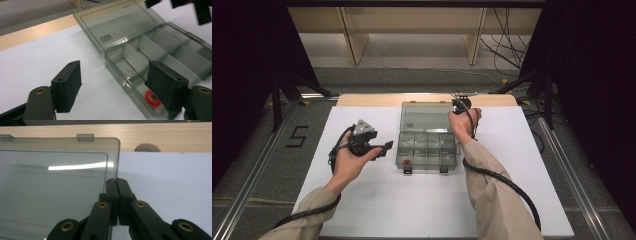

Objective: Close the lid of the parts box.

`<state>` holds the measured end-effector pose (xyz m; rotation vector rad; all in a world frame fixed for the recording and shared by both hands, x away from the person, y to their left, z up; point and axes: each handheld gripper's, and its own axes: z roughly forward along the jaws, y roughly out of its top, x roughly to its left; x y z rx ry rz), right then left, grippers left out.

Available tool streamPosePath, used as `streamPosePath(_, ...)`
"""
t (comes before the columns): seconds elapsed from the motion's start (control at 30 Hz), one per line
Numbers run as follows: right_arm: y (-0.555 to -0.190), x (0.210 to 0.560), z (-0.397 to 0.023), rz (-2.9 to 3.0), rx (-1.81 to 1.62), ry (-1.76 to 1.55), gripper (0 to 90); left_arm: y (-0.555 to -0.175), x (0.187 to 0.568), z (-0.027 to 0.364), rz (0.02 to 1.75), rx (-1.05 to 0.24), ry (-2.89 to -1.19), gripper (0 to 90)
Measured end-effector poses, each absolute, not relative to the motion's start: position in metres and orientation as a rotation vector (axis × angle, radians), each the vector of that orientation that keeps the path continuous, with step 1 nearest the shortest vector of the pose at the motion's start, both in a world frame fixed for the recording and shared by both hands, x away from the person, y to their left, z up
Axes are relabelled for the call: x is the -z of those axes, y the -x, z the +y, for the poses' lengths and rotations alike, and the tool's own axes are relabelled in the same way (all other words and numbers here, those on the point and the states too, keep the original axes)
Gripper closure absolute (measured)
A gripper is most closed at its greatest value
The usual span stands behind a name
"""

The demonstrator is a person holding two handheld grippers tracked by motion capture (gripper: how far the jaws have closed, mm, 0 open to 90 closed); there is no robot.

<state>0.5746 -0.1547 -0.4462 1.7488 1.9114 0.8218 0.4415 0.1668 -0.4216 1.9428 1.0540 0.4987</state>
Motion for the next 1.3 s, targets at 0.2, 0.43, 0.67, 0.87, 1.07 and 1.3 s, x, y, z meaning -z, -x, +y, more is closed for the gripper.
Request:
streamPosePath(0.2,-0.571,0.443,-0.155,1.895,-0.854,-1.759,89.4,-0.489,0.411,0.147,1.118,-0.475,-1.928,37.7)
streamPosePath(0.43,-0.567,0.443,-0.159,1.901,-0.885,-1.704,89.4,-0.531,0.423,0.136,1.224,-0.412,-1.988,49.1)
streamPosePath(0.67,-0.566,0.444,-0.163,1.898,-0.924,-1.623,89.3,-0.549,0.437,0.122,1.329,-0.343,-1.949,56.0)
streamPosePath(0.87,-0.562,0.441,-0.163,1.885,-0.948,-1.610,89.3,-0.556,0.444,0.117,1.395,-0.317,-1.927,61.7)
streamPosePath(1.07,-0.559,0.439,-0.163,1.874,-0.971,-1.604,89.3,-0.557,0.449,0.117,1.430,-0.280,-1.923,67.9)
streamPosePath(1.3,-0.557,0.436,-0.162,1.867,-0.982,-1.615,89.3,-0.554,0.452,0.116,1.473,-0.248,-1.915,76.6)
